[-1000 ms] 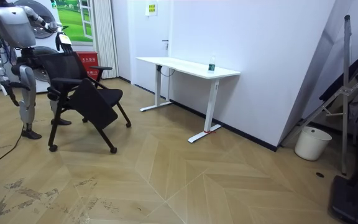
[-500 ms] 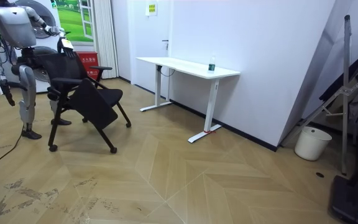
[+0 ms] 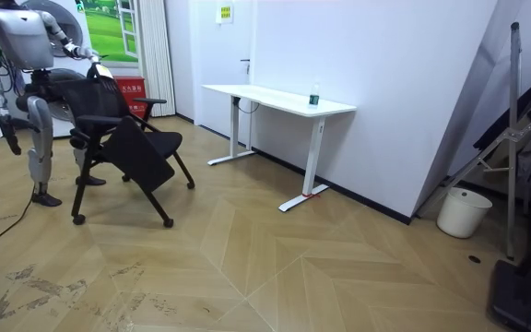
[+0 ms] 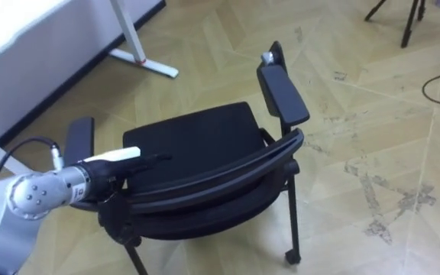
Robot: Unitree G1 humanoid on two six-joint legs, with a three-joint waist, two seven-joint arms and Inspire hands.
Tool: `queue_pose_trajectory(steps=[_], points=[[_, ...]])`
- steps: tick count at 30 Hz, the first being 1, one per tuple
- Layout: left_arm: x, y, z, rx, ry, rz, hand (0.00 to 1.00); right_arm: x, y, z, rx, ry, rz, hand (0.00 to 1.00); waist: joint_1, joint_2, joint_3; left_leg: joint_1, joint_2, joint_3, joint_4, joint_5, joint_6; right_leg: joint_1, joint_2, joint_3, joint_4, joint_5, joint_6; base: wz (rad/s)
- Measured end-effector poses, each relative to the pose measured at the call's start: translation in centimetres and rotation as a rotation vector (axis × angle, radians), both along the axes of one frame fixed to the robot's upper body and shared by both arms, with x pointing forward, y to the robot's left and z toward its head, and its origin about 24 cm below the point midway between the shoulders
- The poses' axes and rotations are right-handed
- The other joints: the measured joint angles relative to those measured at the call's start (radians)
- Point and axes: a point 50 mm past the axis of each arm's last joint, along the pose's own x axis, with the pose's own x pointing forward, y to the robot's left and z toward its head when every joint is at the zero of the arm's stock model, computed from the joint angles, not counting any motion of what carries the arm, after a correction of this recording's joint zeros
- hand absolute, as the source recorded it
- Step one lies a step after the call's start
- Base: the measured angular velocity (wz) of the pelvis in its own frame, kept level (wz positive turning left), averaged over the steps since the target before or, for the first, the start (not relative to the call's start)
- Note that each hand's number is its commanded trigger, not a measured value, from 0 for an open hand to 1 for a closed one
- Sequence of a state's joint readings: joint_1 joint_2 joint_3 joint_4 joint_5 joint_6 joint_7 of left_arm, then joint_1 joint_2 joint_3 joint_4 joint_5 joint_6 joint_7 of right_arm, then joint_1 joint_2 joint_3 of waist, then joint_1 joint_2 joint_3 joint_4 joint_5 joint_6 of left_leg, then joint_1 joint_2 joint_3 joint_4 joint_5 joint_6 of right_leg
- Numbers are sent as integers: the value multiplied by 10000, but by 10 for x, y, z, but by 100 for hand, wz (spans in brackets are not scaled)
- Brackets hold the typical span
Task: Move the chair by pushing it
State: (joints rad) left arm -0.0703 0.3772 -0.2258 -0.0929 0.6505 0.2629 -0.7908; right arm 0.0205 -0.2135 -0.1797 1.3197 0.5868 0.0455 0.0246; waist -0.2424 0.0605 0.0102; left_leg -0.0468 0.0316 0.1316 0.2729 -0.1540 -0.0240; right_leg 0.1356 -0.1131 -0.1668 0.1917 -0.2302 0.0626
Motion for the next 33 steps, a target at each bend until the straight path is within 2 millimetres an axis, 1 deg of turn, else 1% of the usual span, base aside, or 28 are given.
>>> queue_pose_trajectory(steps=[2,3,4,5,8,15,20,22,24,25,28,33], points=[[0,0,-5,11,124,173,9,0,0,0,3,-17,-16,0,-6,-18,10,31,3,3,6,24,22,10,2,35,-24,3,-2,0],[1,0,-6,37,86,196,25,0,0,0,-9,4,-22,0,-12,-27,13,38,1,7,11,26,25,22,3,63,-40,3,-2,-3],[1,0,-6,34,48,228,71,-1,0,0,-62,66,-51,0,-4,-46,12,55,-6,30,13,28,30,26,11,190,-52,-1,3,-3],[1,0,-6,22,16,259,100,-2,0,0,-89,103,-70,0,-4,-63,22,52,-19,33,17,32,37,25,10,238,-57,-5,10,0],[1,0,-5,19,-27,258,100,-3,2,-1,-63,154,-97,0,-27,-108,27,47,-34,25,23,43,55,27,12,307,-59,-5,10,0],[1,-2,-5,227,-377,-16,100,-3,4,-2,35,97,-219,0,-18,-114,32,64,-58,25,42,57,78,49,35,536,-66,-5,9,0],[3,-3,-5,594,-1200,138,100,-3,5,-2,145,-30,-326,0,-10,-218,104,-3,-55,15,191,37,129,35,55,643,-50,-6,29,0],[3,-4,-4,752,-1413,109,100,-5,3,-2,156,-71,-519,0,-27,-205,100,-71,-54,19,236,18,154,-16,90,783,-54,-4,27,0],[4,-5,-4,743,-1672,122,100,-5,2,-1,135,-71,-584,0,-31,-163,87,-156,-55,20,288,7,171,-84,94,808,-52,32,31,0],[4,-4,-4,811,-1786,158,100,-5,2,-1,133,-85,-602,0,-54,-131,63,-160,-59,24,293,2,180,-86,94,841,-52,38,34,0],[4,-3,-4,921,-1965,257,100,-5,0,-1,61,-122,-711,0,-125,-104,42,-158,-69,23,289,-1,184,-84,95,888,-49,42,32,0],[4,-2,-6,937,-2070,440,100,-5,-4,1,-492,361,413,0,-260,-53,14,-167,-71,24,287,-6,189,-82,94,892,-53,41,32,0]])
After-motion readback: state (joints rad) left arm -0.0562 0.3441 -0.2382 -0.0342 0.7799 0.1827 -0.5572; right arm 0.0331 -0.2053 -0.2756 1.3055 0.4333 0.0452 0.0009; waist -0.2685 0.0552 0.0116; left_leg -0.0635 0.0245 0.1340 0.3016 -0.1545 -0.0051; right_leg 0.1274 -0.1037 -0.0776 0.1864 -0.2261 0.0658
